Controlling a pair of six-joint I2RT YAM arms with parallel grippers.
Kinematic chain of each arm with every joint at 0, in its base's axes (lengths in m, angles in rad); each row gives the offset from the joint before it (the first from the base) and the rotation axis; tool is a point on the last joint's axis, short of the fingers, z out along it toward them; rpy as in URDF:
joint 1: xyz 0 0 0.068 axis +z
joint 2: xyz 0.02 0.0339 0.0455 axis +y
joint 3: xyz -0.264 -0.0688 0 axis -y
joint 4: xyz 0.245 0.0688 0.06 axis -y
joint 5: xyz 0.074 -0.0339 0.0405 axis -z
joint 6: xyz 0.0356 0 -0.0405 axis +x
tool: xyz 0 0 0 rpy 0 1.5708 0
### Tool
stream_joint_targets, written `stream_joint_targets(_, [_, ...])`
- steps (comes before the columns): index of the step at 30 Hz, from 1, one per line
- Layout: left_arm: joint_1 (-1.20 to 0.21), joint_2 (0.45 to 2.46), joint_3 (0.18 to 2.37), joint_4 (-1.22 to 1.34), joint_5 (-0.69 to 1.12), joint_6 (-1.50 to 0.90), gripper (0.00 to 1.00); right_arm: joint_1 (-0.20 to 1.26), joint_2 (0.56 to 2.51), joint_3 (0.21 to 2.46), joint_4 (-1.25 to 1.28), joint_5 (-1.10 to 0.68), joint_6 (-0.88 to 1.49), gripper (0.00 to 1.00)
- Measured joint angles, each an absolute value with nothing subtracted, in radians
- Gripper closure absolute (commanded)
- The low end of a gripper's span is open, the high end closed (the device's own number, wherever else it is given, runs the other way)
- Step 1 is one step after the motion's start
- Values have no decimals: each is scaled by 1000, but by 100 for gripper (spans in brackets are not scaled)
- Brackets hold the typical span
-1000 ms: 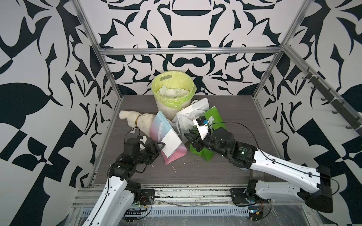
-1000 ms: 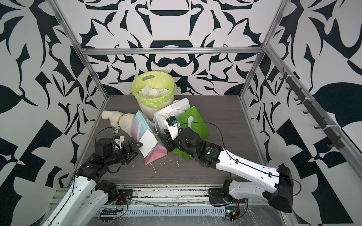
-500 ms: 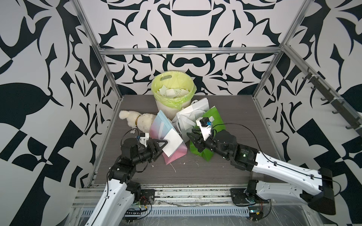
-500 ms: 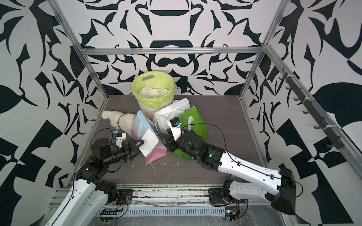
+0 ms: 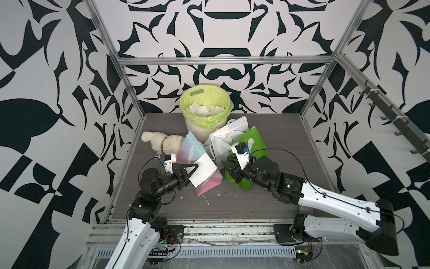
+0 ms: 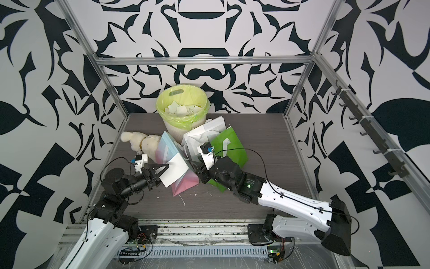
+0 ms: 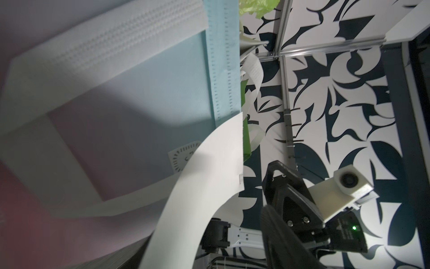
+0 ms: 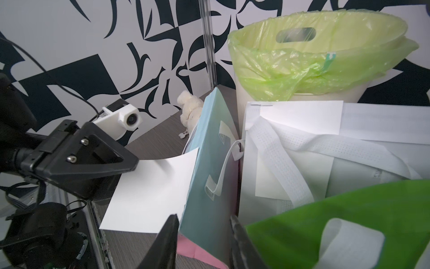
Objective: Shred takeout receipts and throw away
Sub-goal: Tear off the takeout receipt from the takeout bag.
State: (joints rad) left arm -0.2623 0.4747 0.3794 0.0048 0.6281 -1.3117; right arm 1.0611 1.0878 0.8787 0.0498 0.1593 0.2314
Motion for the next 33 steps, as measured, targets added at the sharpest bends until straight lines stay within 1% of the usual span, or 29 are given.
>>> stream_joint_targets(3, [-262,470,382,34,623,-1330,76,1069,1088,877,51,141,229,60])
stream_joint_targets(6, [-262,458,405,35,608,-1335,91,1074,1087,857,65,127,233,59])
stream_joint_targets(12, [-269,457,460,63,583,-1338,100,1086,1088,804,76,108,253,57])
stream_joint_targets(21, [-310,526,471,106,574,-1343,100,1141,1143,768,147,137,295,51])
stream_joint_targets(26, [-340,544,471,131,558,-1343,100,1184,1199,764,176,228,314,48])
stream_joint_targets(33, [-370,565,507,144,540,-1343,100,1188,1215,736,231,334,365,45])
